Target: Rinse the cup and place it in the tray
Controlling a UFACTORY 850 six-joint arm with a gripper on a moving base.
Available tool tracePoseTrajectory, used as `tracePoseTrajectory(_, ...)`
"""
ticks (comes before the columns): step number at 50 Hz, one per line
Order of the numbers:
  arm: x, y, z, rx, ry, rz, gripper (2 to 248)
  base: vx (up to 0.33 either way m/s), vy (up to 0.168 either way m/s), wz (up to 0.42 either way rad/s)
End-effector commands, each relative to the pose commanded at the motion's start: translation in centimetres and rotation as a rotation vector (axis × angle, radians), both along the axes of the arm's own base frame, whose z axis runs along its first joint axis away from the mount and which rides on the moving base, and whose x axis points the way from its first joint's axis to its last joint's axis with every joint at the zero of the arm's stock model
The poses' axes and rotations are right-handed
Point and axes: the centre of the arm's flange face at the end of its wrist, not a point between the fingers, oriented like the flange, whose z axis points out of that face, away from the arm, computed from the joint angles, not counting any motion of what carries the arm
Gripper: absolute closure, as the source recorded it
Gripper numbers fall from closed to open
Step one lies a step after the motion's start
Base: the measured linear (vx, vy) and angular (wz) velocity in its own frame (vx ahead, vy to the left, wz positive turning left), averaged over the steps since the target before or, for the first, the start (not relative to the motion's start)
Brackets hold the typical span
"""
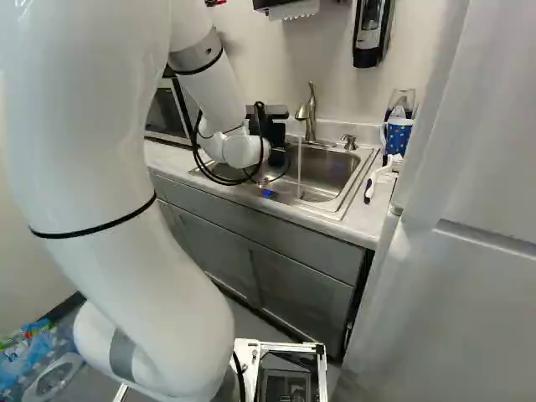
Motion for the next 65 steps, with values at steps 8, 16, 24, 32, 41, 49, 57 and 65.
tracePoseTrajectory(8,-0.8,-1.1,-0.2,0.0,0.0,-0.024,124,0.0,0.0,0.0)
tracePoseTrajectory(16,-1.6,-2.2,-0.2,-0.002,-0.007,-0.05,124,0.0,0.0,0.0)
tracePoseTrajectory(24,-2.3,-3.3,-0.1,-0.003,-0.015,-0.077,124,0.0,0.0,0.0)
tracePoseTrajectory(32,-3.1,-4.4,0.0,-0.005,-0.023,-0.103,124,0.0,0.0,0.0)
tracePoseTrajectory(41,-4.1,-5.6,0.1,-0.008,-0.03,-0.133,124,0.0,0.0,0.0)
tracePoseTrajectory(49,-4.1,-5.6,0.1,-0.008,-0.03,-0.133,124,0.0,0.0,0.0)
tracePoseTrajectory(57,-4.1,-5.6,0.1,-0.008,-0.03,-0.133,124,0.0,0.0,0.0)
tracePoseTrajectory(65,-4.1,-5.6,0.1,-0.008,-0.03,-0.133,124,0.0,0.0,0.0)
